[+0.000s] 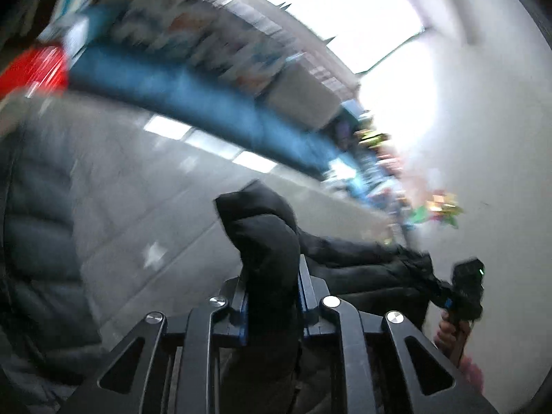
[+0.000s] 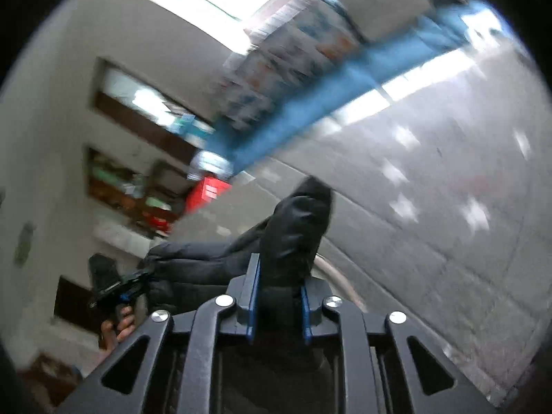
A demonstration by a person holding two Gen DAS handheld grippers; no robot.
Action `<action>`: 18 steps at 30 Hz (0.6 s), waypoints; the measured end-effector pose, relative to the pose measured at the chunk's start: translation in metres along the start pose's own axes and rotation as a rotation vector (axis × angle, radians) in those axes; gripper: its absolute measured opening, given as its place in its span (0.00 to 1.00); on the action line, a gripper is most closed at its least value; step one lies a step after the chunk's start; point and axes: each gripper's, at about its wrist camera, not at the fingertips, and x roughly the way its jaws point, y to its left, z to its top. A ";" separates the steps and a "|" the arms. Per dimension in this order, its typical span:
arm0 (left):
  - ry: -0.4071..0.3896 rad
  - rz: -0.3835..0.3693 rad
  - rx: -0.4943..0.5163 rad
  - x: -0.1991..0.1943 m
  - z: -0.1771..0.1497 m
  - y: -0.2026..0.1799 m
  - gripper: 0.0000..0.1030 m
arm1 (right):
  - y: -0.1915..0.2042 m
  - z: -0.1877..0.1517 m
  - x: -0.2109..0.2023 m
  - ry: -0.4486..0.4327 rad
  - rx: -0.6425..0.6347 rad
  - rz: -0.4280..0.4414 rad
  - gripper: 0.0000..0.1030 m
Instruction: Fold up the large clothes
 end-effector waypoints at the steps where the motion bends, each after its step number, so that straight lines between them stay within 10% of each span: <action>1: -0.042 -0.024 0.062 -0.007 0.000 -0.011 0.21 | 0.007 0.001 -0.004 -0.022 -0.034 0.016 0.20; 8: 0.155 0.269 -0.027 0.049 -0.009 0.021 0.51 | -0.043 0.001 0.034 0.114 0.031 -0.362 0.25; 16: 0.197 0.234 -0.187 0.062 -0.021 0.062 0.60 | -0.021 0.008 0.034 0.136 -0.071 -0.539 0.40; 18: 0.199 0.242 -0.173 0.064 -0.023 0.064 0.60 | -0.022 0.003 0.037 0.183 -0.048 -0.519 0.60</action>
